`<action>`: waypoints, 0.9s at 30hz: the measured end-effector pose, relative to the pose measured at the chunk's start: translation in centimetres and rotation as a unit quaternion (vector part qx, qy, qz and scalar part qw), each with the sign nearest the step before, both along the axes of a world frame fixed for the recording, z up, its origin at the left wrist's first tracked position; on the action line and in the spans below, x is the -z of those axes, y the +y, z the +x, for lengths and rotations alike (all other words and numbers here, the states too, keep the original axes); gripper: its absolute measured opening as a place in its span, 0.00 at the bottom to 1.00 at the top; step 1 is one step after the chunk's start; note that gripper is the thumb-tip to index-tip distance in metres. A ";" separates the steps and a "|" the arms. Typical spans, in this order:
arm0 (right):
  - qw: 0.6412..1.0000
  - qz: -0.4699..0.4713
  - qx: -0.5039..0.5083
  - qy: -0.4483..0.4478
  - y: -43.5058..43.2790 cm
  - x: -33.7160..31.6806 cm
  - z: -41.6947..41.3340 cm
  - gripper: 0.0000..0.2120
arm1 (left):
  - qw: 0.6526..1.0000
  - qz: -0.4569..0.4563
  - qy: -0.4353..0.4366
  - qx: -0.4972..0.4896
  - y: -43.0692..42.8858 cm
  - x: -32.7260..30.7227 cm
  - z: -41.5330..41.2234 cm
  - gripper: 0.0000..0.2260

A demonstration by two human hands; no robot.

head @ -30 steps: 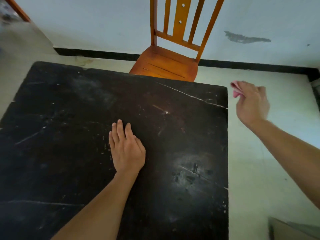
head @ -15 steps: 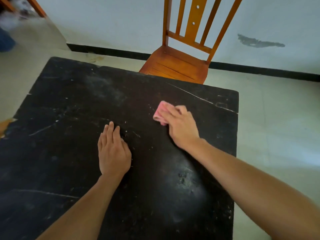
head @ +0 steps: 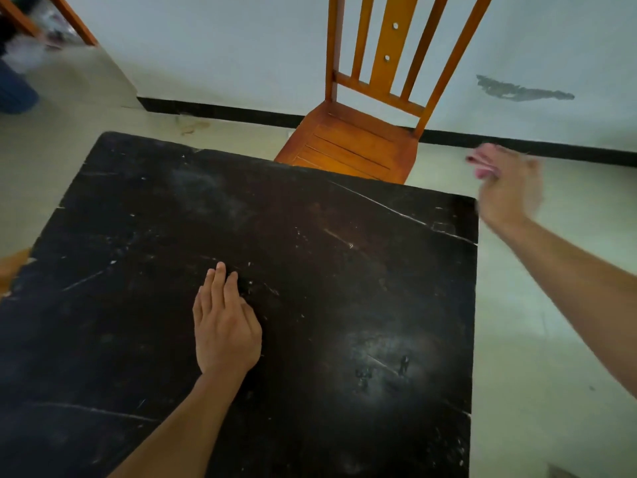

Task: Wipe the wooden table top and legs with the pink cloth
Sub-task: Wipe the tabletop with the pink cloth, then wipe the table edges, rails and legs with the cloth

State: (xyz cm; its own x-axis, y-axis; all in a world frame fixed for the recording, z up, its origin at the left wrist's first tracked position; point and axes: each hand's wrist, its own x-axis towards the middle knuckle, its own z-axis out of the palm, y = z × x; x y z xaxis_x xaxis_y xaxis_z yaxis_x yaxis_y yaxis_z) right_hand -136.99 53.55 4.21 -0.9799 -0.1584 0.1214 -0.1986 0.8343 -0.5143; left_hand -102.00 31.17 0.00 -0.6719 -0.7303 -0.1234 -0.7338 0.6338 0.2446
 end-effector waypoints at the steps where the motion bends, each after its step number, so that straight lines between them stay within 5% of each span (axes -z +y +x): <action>1: 0.998 0.003 -0.057 0.032 -2.4 -0.1 1.7 0.17 | 1.000 -0.003 0.000 0.001 0.0 0.0 0.0 0.21; 4: 0.965 0.078 -0.250 0.028 -7.2 1.1 7.0 0.21 | 1.000 -0.003 0.000 -0.002 0.0 0.1 -0.1 0.21; 6: 0.946 0.139 -0.291 -0.021 -7.4 2.9 9.1 0.24 | 1.000 -0.003 0.007 -0.003 0.0 0.2 0.0 0.20; 14: 0.987 0.034 -0.159 -0.012 8.1 4.4 13.0 0.28 | 1.000 -0.014 0.019 0.019 0.0 0.2 0.2 0.21; 20: 0.956 0.144 -0.055 -0.251 18.4 3.7 23.5 0.18 | 0.998 -0.006 0.021 0.057 -0.4 -0.5 0.8 0.21; 27: 0.979 0.146 0.030 -0.137 16.7 -0.7 34.9 0.19 | 0.977 0.052 -0.054 0.198 -3.2 -5.9 7.7 0.16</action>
